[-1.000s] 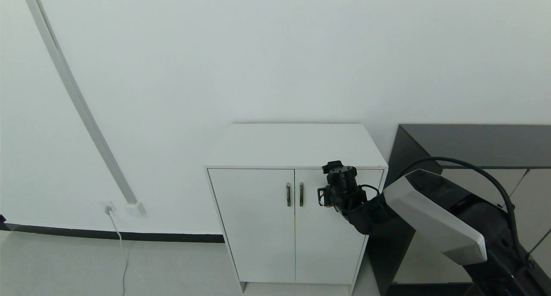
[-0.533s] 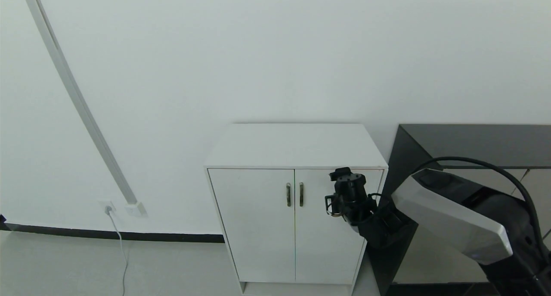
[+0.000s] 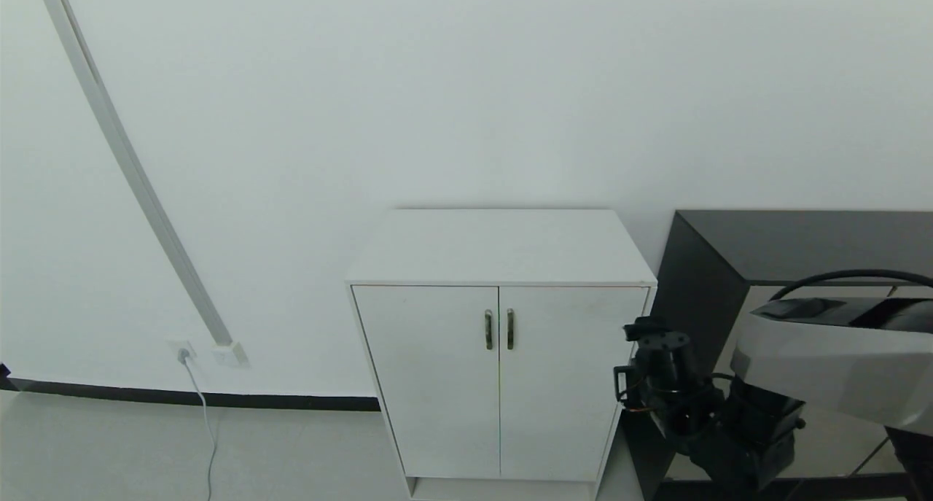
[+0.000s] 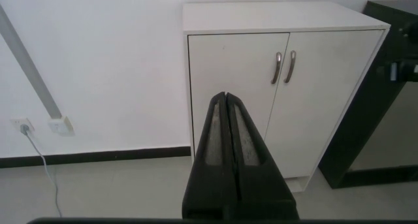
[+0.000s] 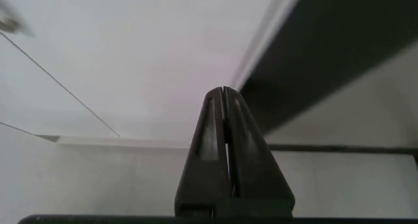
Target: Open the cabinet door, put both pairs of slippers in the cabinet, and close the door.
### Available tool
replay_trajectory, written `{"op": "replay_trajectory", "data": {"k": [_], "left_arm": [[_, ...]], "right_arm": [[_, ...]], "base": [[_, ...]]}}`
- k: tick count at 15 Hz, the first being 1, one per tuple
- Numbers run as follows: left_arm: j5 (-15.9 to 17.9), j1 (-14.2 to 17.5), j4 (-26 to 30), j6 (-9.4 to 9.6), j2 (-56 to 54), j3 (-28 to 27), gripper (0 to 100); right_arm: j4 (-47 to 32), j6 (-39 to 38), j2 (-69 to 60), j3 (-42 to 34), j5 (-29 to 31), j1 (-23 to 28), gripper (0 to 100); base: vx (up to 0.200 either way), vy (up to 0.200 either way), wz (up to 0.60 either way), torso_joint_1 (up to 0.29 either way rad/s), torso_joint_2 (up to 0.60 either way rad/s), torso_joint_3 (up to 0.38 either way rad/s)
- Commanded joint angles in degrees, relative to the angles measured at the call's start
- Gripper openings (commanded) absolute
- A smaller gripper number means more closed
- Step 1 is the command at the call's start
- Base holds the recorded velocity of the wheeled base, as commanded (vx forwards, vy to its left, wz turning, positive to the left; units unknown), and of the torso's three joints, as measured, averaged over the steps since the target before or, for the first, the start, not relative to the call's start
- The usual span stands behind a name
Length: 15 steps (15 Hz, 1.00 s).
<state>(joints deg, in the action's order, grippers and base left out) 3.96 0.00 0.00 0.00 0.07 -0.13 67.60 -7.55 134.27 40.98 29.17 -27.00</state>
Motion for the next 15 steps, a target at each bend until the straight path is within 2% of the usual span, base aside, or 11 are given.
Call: {"op": "replay_trajectory", "data": {"k": [1, 2, 5, 6, 8, 10, 12, 15], "left_arm": [[0.1, 0.0, 0.0, 0.00, 0.0, 0.0, 0], [0.0, 0.0, 0.0, 0.00, 0.0, 0.0, 0], [0.1, 0.0, 0.0, 0.00, 0.0, 0.0, 0], [0.1, -0.1, 0.0, 0.09, 0.0, 0.0, 0], [0.0, 0.0, 0.0, 0.09, 0.0, 0.0, 0], [0.1, 0.0, 0.0, 0.09, -0.1, 0.0, 0], [0.1, 0.0, 0.0, 0.00, 0.0, 0.0, 0], [0.0, 0.0, 0.0, 0.09, 0.0, 0.0, 0]], "right_arm": [[6.8, 0.1, -5.9, -12.9, 0.4, 2.9, 0], [8.1, 0.1, -6.7, -14.8, 0.4, 3.4, 0], [14.9, 0.1, -11.7, -28.6, 0.4, 7.0, 0], [16.4, 0.1, -12.4, -30.7, 0.4, 7.3, 0], [22.4, -0.2, -14.6, -41.0, 0.6, 8.7, 0], [22.4, -1.5, -18.0, -41.0, 3.8, 10.8, 0], [16.1, -1.6, -24.8, -41.0, 4.0, 11.9, 0], [0.7, -1.4, -39.7, -41.0, 4.0, 12.1, 0]], "base": [[0.000, 0.000, 0.00, 0.000, 0.00, 0.000], [0.000, 0.000, 0.00, 0.000, 0.00, 0.000], [0.000, 0.000, 0.00, 0.000, 0.00, 0.000], [0.000, 0.000, 0.00, 0.000, 0.00, 0.000], [0.000, 0.000, 0.00, 0.000, 0.00, 0.000], [0.000, 0.000, 0.00, 0.000, 0.00, 0.000], [0.000, 0.000, 0.00, 0.000, 0.00, 0.000], [0.000, 0.000, 0.00, 0.000, 0.00, 0.000]]}}
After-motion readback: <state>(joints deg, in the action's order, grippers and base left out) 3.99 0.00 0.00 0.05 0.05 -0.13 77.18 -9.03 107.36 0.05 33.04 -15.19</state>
